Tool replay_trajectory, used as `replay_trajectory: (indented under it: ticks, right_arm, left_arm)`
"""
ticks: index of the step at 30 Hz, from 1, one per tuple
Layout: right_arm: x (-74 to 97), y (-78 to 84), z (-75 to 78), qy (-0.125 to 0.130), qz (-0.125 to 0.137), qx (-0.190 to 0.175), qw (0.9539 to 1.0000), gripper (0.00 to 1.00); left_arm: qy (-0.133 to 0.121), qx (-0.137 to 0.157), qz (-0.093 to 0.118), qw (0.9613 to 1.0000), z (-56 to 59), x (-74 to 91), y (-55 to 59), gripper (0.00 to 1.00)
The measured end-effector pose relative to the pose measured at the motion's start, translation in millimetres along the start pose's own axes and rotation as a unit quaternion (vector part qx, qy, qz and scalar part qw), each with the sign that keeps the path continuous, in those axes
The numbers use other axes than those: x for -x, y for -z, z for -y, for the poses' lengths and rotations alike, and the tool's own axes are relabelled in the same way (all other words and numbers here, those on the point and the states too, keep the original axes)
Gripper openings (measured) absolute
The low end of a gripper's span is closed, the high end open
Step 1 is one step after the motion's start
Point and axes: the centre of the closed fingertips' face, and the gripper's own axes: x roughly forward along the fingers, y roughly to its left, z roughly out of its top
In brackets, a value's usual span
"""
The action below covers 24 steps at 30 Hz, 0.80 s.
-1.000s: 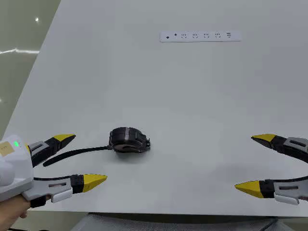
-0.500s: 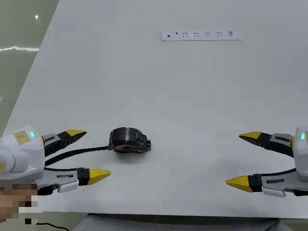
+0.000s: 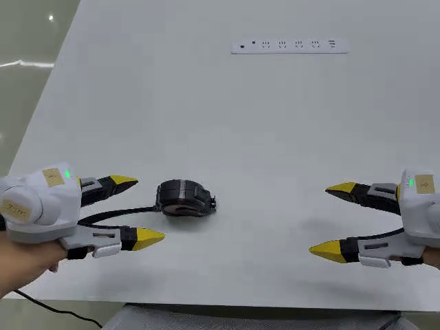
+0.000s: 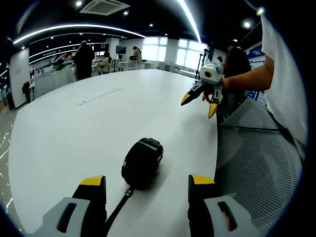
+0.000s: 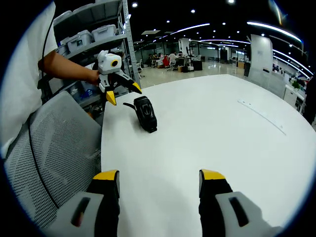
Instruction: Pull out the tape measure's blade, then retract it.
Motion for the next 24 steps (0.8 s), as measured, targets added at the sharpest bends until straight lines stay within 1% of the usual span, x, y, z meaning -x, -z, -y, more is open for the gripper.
replay_trajectory:
  ticks: [8,11,15,18,20,24]
  right_arm:
    - [-10.1,-4.2,2.9,-0.004,0.002,-0.007,1.0,0.64]
    - [-13.5,-6.5,3.2,-0.008,0.005,-0.007,0.9999,0.64]
    - [-16.3,-8.7,3.7,-0.013,0.006,-0.008,0.9999,0.62]
    - [-17.3,-11.0,4.9,-0.014,0.01,-0.012,0.9998,0.61]
    - [-18.6,-9.5,3.7,-0.018,0.004,-0.017,0.9997,0.59]
    - [-19.6,-8.3,2.9,-0.021,0.005,-0.02,0.9996,0.56]
  left_arm:
    - [0.012,-0.011,-0.012,0.9998,-0.6,-14.1,1.9,0.61]
    - [0.016,-0.013,-0.014,0.9997,-1.4,-19.1,0.7,0.59]
    - [0.021,-0.017,-0.015,0.9995,-2.8,-25.4,-0.3,0.57]
    - [0.025,-0.022,-0.02,0.9992,-4.1,-29.5,1.2,0.54]
    - [0.025,-0.024,-0.022,0.9992,-5.3,-31.9,1.4,0.53]
    - [0.03,-0.024,-0.026,0.9989,-6.4,-35.2,2.0,0.5]
